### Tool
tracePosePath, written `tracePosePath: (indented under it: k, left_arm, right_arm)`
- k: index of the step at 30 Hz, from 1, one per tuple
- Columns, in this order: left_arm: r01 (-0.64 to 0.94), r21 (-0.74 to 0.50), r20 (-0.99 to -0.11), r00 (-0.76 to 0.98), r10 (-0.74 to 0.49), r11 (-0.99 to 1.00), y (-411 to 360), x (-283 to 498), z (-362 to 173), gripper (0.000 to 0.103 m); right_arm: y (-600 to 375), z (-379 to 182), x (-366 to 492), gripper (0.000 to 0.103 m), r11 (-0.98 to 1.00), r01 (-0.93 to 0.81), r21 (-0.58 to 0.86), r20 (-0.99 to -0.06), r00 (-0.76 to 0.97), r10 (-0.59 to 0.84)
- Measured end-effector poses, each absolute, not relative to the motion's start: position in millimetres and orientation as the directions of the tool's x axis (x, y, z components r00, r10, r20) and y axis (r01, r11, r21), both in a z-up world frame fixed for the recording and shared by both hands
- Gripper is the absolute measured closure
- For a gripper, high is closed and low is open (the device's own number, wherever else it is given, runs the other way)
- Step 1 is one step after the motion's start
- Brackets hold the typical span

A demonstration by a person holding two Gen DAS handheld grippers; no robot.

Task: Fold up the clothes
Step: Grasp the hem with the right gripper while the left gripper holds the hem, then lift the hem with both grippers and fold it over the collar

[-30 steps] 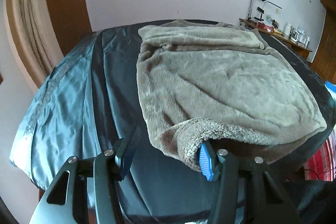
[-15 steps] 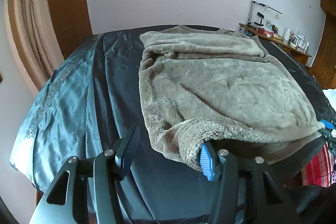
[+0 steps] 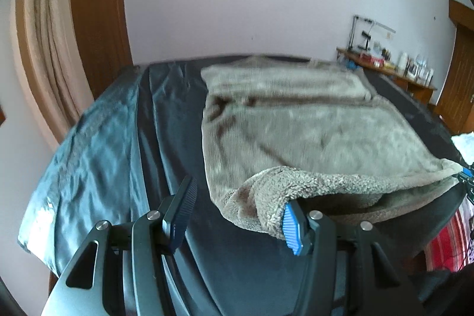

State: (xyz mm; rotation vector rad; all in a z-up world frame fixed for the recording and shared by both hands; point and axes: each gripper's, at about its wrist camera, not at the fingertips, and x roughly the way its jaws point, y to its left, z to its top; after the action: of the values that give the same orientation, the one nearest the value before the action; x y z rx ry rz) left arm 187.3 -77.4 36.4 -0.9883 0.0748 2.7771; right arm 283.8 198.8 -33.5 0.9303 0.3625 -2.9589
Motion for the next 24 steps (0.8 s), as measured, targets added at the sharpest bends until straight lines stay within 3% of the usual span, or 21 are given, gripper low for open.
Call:
tracePosePath:
  k: [11, 24]
  left_arm:
    - [-0.204, 0.097, -0.487, -0.863, 0.132, -0.974, -71, 163, 92, 0.044]
    - [-0.201, 0.126, -0.387, -0.912, 0.138, -0.972, -59, 70, 147, 0.044]
  right_arm:
    - [212, 49, 234, 0.09, -0.947, -0.013, -0.321, -0.361, -0.923, 0.135]
    - [255, 106, 117, 0.09, -0.963, -0.113, -0.246, -0.332, -0.923, 0.193]
